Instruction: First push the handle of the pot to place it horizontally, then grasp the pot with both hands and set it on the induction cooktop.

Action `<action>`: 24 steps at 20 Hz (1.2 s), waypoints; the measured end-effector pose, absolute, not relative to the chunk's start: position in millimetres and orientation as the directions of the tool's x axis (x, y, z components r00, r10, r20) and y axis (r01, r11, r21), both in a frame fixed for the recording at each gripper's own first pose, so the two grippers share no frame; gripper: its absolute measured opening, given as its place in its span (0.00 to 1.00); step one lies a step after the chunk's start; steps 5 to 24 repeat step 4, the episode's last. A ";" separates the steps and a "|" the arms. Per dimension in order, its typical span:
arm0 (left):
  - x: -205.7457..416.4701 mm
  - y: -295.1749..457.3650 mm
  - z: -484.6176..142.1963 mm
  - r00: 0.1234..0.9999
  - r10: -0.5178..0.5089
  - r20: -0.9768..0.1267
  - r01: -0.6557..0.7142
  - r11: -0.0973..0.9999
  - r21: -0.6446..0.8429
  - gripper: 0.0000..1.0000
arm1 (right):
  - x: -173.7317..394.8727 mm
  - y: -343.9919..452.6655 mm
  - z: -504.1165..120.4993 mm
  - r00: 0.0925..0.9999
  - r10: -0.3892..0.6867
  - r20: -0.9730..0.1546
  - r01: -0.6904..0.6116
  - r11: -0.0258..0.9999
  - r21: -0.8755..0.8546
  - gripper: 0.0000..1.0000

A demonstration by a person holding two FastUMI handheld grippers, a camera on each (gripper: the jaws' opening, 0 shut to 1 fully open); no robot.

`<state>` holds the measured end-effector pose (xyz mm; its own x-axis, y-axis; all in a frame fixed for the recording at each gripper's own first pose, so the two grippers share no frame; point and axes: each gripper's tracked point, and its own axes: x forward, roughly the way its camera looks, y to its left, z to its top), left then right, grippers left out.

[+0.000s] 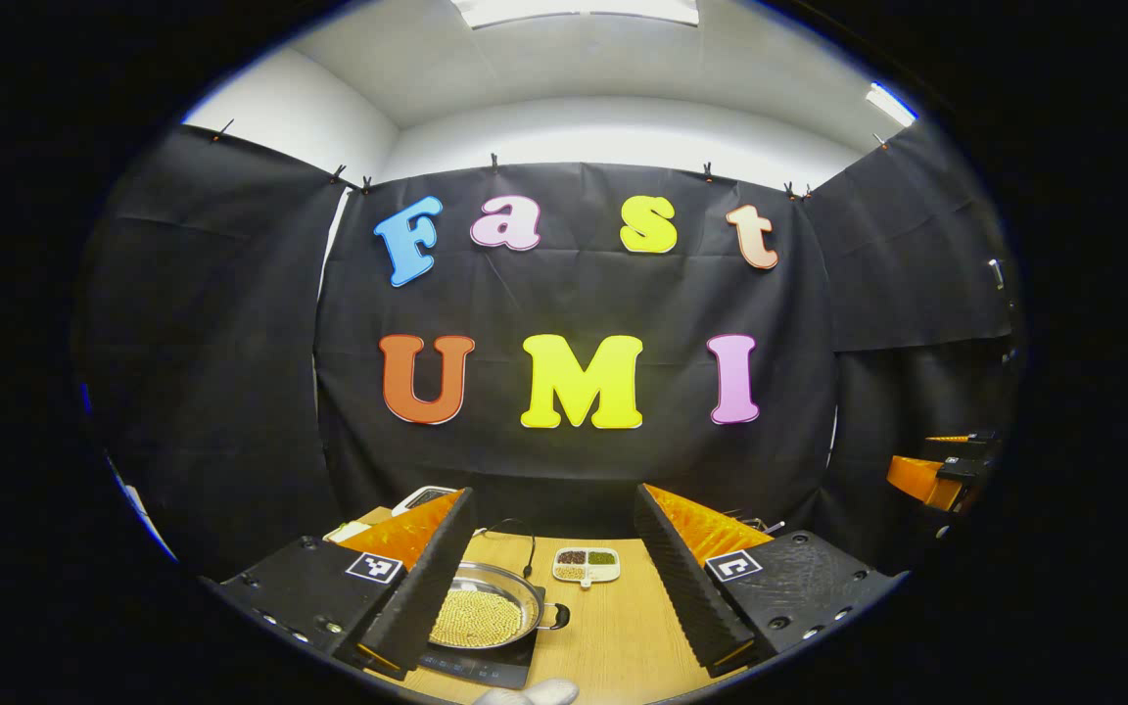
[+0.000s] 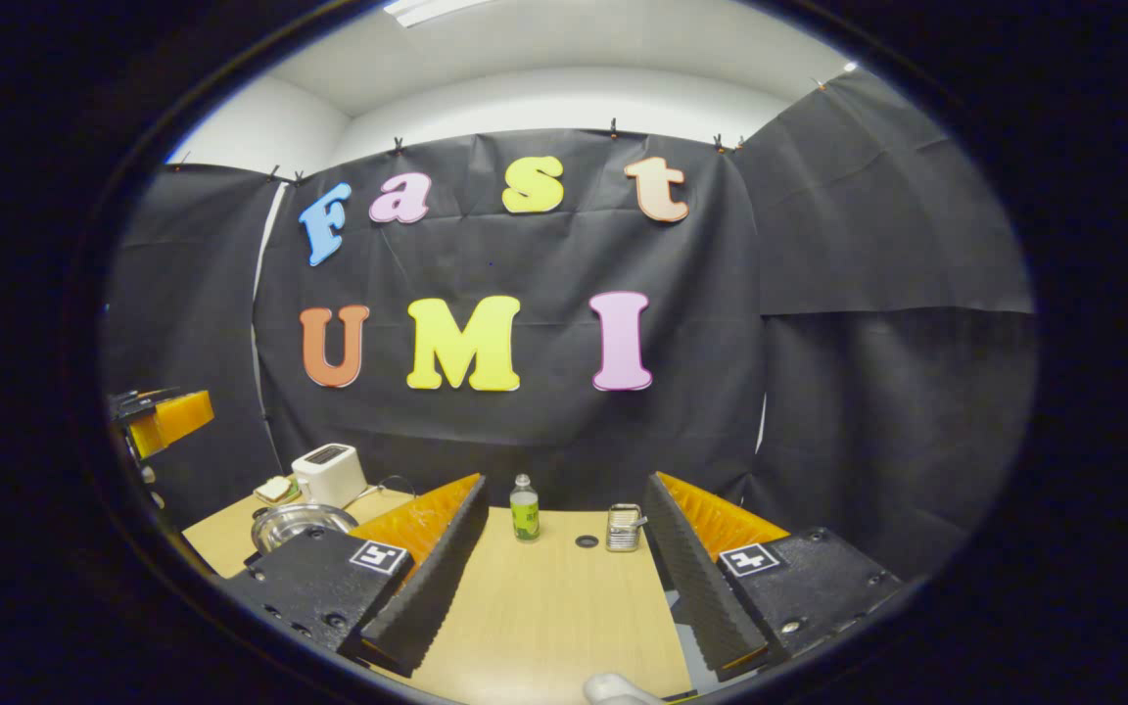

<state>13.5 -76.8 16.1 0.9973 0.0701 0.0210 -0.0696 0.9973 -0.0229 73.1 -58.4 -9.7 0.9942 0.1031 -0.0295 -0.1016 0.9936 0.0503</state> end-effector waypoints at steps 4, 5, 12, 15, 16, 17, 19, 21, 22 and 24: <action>22.7 -65.2 23.2 0.998 0.044 0.038 -0.044 0.999 -0.015 0.96 | 73.8 -45.9 3.0 0.997 0.078 -0.010 -0.078 0.996 0.051 1.00; 22.7 -65.2 23.2 0.998 0.044 0.038 -0.044 0.999 -0.015 0.96 | 73.8 -45.9 3.0 0.997 0.078 -0.010 -0.078 0.996 0.051 1.00; 22.7 -65.2 23.2 0.998 0.044 0.038 -0.044 0.999 -0.015 0.96 | 73.8 -45.9 3.0 0.997 0.078 -0.010 -0.078 0.996 0.051 1.00; 22.7 -65.2 23.2 0.998 0.044 0.038 -0.044 0.999 -0.015 0.96 | 73.8 -45.9 3.0 0.997 0.078 -0.010 -0.078 0.996 0.051 1.00; 22.7 -65.2 23.2 0.998 0.044 0.038 -0.044 0.999 -0.015 0.96 | 73.8 -45.9 3.0 0.997 0.078 -0.010 -0.078 0.996 0.051 1.00; 22.7 -65.2 23.2 0.998 0.044 0.038 -0.044 0.999 -0.015 0.96 | 73.8 -45.9 3.0 0.997 0.078 -0.010 -0.078 0.996 0.051 1.00; 22.7 -65.2 23.2 0.998 0.044 0.038 -0.044 0.999 -0.015 0.96 | 73.8 -45.9 3.0 0.997 0.078 -0.010 -0.078 0.996 0.051 1.00; 22.7 -65.2 23.2 0.998 0.044 0.038 -0.044 0.999 -0.015 0.96 | 73.8 -45.9 3.0 0.997 0.078 -0.010 -0.078 0.996 0.051 1.00; 22.7 -65.2 23.2 0.998 0.044 0.038 -0.044 0.999 -0.015 0.96 | 73.8 -45.9 3.0 0.997 0.078 -0.010 -0.078 0.996 0.051 1.00; 22.7 -65.2 23.2 0.998 0.044 0.038 -0.044 0.999 -0.015 0.96 | 73.8 -45.9 3.0 0.997 0.078 -0.010 -0.078 0.996 0.051 1.00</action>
